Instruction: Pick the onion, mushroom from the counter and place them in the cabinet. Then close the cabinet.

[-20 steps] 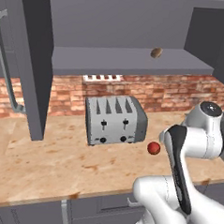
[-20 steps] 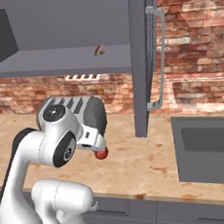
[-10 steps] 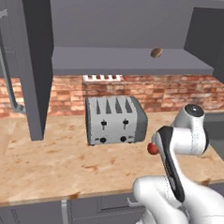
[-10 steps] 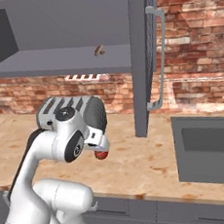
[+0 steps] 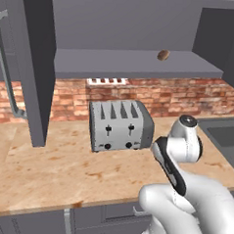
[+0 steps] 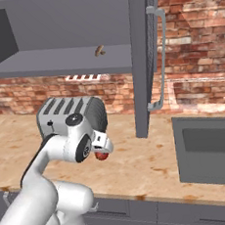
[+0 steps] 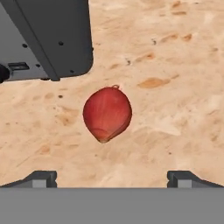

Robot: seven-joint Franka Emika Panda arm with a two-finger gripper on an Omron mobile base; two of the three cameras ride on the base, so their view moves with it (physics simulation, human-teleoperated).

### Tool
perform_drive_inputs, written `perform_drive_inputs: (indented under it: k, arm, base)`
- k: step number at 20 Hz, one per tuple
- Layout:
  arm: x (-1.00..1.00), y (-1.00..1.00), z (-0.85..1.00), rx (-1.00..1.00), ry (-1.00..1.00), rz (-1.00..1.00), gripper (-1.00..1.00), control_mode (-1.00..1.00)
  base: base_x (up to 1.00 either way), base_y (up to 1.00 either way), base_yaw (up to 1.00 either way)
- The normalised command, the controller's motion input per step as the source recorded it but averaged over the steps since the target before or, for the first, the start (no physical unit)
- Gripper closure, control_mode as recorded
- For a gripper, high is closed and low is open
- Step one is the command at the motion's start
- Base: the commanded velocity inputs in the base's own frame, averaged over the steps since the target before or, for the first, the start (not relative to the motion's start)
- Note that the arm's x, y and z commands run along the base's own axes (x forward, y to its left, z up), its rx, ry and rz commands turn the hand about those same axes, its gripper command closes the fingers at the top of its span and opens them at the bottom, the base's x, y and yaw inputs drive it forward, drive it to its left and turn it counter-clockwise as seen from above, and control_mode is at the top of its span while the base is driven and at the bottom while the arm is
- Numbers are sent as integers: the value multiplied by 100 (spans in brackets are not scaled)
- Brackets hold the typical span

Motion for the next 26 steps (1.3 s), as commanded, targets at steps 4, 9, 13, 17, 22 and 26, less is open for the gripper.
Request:
perform_drive_inputs:
  k: [4,9,13,17,22,26]
  arm:
    - [45,0,-44,0,0,0,-100,-100]
    - [46,0,-36,0,1,0,-100,-100]
    - [47,0,-43,0,4,0,-100,-100]
    - [27,0,-51,0,4,0,-100,-100]
    - [5,0,-48,0,2,0,100,-100]
    - [0,0,-31,0,7,-1,100,-100]
  base:
    - [0,0,0]
    - [0,0,0]
    - [0,0,0]
    - [0,0,0]
    - [0,0,0]
    - [0,0,0]
